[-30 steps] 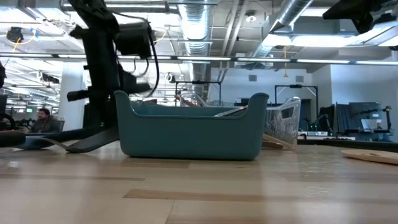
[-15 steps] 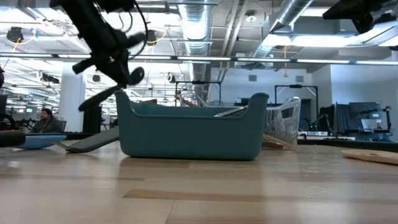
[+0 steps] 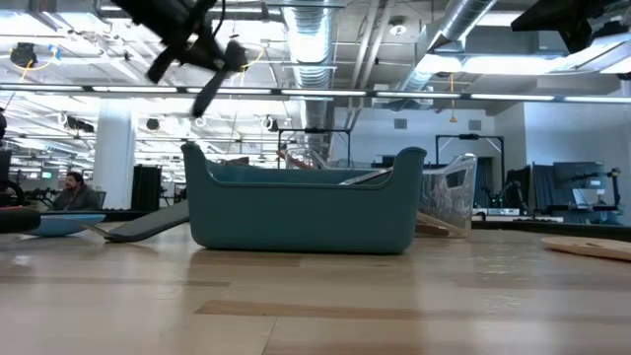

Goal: Pick & Place Kitchen Items
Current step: Put the black slotted spatula into the bottom transparent bin

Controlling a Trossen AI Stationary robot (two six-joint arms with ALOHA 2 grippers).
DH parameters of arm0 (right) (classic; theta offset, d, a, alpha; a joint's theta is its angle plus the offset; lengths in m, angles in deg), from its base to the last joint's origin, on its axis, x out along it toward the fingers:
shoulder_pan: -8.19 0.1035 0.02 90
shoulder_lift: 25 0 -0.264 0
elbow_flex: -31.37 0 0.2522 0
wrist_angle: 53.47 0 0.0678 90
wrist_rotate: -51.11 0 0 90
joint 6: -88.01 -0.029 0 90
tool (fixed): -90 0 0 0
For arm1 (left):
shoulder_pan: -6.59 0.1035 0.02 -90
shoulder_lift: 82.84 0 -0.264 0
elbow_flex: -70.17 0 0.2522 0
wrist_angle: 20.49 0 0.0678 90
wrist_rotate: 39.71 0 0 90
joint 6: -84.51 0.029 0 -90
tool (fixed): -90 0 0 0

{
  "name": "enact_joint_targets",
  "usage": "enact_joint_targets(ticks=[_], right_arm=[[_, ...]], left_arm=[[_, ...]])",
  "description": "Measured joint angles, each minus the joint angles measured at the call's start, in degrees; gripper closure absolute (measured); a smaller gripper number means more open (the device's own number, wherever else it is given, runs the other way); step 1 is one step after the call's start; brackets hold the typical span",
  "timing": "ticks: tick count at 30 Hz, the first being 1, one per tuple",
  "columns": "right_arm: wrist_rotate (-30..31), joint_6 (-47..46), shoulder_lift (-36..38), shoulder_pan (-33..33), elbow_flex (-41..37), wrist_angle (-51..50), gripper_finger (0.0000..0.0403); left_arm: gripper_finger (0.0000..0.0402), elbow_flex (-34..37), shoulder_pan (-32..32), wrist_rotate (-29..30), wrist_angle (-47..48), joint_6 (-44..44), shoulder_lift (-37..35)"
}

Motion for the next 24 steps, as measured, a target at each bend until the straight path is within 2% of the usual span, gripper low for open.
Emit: enact_joint_targets(ticks=[5,8,15,24], right_arm=[[0.00,-0.02,0.00,0.00,0.00,0.01,0.0403],[-0.01,-0.07,0.00,0.00,0.00,0.00,0.0403],[0.00,-0.11,0.00,0.00,0.00,0.04,0.0403],[0.00,-0.11,0.00,-0.02,0.00,0.04,0.0403]], left_arm=[[0.0387,-0.04,-0.12,-2.09,-17.41,9.80,1.54],[0.0387,-0.82,-1.28,-2.45,-24.39,14.25,3.99],[0.0387,-8.77,-4.07,-2.49,-25.27,19.76,12.81],[0.0389,-21.90,-6.10,-2.66,-24.15,31.48,24.58]])
